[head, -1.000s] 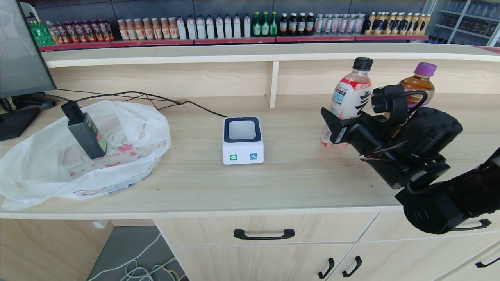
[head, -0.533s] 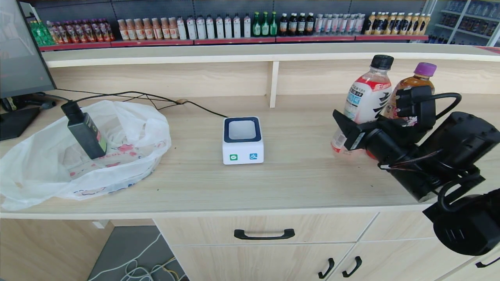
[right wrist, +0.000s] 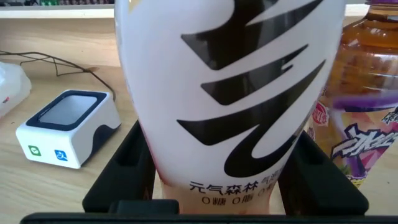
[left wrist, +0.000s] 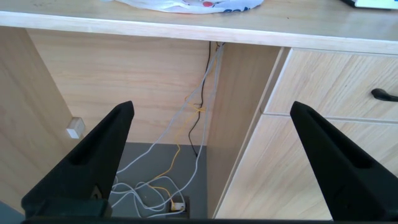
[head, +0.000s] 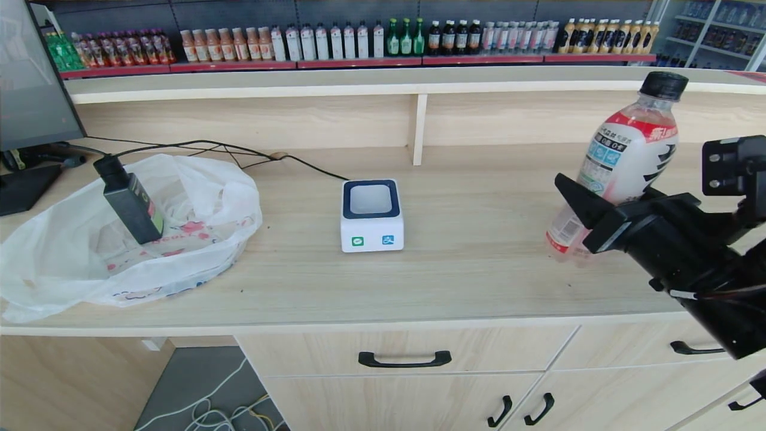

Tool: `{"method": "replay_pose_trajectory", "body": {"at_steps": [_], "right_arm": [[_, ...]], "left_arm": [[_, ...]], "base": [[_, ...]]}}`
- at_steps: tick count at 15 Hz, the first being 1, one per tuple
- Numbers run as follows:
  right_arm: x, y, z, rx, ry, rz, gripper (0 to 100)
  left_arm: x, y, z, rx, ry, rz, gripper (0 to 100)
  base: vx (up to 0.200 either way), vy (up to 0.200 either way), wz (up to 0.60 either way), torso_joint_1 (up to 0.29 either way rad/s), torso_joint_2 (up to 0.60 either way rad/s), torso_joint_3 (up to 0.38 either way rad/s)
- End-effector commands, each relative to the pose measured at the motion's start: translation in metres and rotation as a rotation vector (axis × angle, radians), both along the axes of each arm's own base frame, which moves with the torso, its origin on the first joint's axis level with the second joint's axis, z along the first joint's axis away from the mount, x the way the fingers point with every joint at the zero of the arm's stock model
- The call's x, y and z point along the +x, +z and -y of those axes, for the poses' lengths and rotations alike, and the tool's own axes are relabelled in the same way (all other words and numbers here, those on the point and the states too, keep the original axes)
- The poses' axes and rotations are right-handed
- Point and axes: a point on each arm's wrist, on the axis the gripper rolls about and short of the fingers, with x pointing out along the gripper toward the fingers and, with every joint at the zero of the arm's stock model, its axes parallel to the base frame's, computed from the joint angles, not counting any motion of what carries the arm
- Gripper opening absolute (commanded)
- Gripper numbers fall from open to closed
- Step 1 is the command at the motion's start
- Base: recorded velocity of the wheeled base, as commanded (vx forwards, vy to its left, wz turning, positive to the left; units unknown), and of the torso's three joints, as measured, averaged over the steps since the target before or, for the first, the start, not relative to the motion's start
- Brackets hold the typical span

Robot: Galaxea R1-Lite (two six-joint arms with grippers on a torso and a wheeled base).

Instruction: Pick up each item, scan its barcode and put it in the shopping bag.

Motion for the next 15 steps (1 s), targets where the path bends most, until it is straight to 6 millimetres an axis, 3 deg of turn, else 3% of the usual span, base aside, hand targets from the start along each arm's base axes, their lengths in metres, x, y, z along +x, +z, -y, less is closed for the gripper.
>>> {"method": "replay_pose_trajectory", "body": {"at_steps": [1,8,12,15], "right_arm": [[-0.028,0.003,0.008,0.008,0.019,0.020,0],[-0.065,0.001,0.012,0.017,0.083,0.036,0],[-0.083,-0.006,-0.008,0.008,0.240,0.011,0],[-0.077,-0.005,-0.030,0.038,0.328,-0.022,0]], "left_arm": [[0.000,0.000,0.000,0.000,0.000,0.000,100],[0.000,0.000,0.000,0.000,0.000,0.000,100],[0.000,0.000,0.000,0.000,0.000,0.000,100],[0.000,0.000,0.000,0.000,0.000,0.000,100]], "base": [[0.000,0.000,0.00,0.000,0.00,0.000],[0.000,0.000,0.00,0.000,0.00,0.000],[0.000,0.000,0.00,0.000,0.00,0.000],[0.000,0.000,0.00,0.000,0.00,0.000]]}}
